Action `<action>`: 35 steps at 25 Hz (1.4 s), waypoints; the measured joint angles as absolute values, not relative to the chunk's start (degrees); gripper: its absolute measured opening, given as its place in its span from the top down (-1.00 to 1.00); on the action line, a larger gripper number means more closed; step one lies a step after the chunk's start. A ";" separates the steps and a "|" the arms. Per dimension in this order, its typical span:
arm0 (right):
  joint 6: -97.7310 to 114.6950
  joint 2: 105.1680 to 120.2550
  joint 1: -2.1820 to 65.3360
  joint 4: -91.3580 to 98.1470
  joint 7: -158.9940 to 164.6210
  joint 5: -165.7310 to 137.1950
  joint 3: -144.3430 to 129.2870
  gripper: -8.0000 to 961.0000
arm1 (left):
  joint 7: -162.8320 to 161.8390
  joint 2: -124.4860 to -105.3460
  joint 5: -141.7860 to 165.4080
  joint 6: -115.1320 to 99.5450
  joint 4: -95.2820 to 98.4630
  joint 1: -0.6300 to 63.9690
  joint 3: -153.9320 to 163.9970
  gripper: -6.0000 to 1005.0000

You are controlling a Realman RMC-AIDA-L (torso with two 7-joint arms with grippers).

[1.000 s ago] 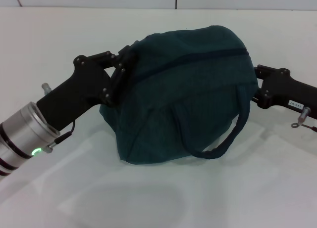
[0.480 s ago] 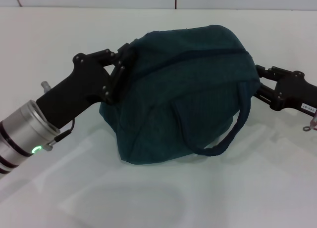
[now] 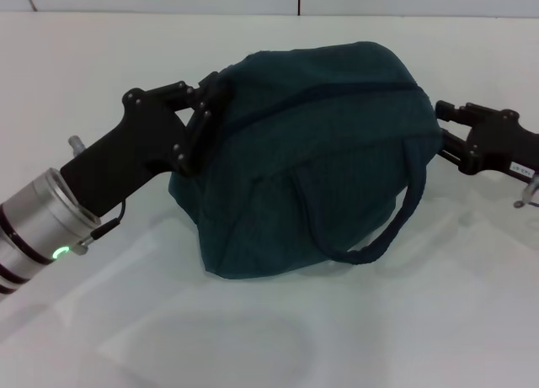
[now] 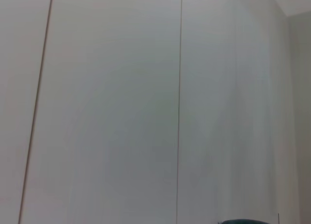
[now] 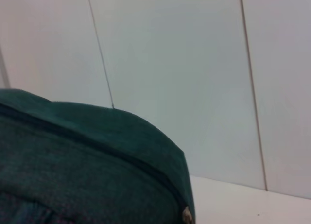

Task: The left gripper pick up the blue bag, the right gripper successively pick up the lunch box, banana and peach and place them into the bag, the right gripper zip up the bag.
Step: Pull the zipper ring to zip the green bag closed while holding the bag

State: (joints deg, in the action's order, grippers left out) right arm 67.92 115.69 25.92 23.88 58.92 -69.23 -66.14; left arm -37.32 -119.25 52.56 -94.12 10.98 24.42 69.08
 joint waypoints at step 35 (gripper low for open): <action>66.39 115.88 26.22 22.32 55.94 -66.59 -68.61 0.90 | -37.78 -119.38 52.56 -94.44 10.99 24.44 69.08 0.70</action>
